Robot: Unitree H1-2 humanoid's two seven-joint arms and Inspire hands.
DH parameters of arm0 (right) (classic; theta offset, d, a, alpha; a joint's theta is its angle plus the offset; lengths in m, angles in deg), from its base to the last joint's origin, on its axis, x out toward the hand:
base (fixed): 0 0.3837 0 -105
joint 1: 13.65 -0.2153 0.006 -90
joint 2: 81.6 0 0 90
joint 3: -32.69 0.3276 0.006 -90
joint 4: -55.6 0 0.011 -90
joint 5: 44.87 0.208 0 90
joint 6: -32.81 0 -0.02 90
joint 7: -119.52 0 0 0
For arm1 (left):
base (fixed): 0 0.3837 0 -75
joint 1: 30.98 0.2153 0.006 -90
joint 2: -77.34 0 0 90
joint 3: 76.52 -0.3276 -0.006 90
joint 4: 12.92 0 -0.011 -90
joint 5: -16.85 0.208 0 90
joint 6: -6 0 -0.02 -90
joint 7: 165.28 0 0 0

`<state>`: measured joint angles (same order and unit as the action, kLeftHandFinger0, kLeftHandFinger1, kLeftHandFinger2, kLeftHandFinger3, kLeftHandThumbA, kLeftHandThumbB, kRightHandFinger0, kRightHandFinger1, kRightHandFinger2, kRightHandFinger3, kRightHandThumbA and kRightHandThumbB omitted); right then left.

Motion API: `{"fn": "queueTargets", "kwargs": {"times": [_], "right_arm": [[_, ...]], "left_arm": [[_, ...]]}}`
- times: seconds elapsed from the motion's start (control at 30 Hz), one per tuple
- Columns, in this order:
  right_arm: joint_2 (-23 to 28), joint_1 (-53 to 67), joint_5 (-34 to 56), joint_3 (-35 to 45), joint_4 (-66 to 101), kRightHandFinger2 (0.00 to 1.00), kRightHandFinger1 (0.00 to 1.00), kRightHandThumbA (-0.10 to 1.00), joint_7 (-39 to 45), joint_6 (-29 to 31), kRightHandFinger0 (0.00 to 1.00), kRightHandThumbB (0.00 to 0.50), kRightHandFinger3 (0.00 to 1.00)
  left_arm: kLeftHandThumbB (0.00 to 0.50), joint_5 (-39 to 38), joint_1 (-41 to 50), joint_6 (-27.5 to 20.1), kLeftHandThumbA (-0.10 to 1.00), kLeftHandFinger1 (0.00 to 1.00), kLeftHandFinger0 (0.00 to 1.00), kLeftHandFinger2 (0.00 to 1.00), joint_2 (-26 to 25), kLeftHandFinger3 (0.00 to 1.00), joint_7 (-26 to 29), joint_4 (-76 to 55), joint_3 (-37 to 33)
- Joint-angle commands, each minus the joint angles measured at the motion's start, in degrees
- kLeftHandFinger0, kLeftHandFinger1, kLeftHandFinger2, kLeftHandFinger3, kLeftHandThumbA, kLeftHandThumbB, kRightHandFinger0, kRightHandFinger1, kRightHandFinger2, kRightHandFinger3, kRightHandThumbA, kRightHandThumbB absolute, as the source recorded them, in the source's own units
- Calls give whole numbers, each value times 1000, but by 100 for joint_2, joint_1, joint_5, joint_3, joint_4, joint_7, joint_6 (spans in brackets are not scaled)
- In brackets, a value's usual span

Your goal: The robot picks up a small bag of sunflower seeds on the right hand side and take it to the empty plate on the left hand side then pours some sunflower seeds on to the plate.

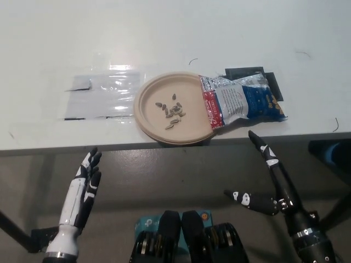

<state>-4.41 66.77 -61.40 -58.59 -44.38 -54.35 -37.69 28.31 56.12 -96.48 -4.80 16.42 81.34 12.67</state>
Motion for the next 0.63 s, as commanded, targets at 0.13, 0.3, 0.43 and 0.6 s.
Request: {"fn": "queueTargets", "kwargs": {"times": [0.13,0.3,0.43,0.6], "right_arm": [[39,91,-10,-176,91,1000,1000,1000,-277,356,1000,215,1000],[71,124,-77,-281,87,1000,1000,1000,-279,275,1000,216,1000],[110,225,-137,-355,106,1000,1000,1000,-303,265,1000,207,1000],[139,326,-125,-418,128,1000,1000,1000,-277,217,1000,206,1000]], "left_arm": [[129,-25,203,-285,1000,1000,1000,1000,-45,1000,-35,-174,-48],[124,-7,291,-352,1000,1000,1000,1000,-52,1000,-11,-137,-35],[110,31,433,-367,1000,1000,1000,1000,-15,1000,5,-143,-59],[98,75,588,-382,1000,1000,1000,1000,-1,1000,27,-178,-73]]}}
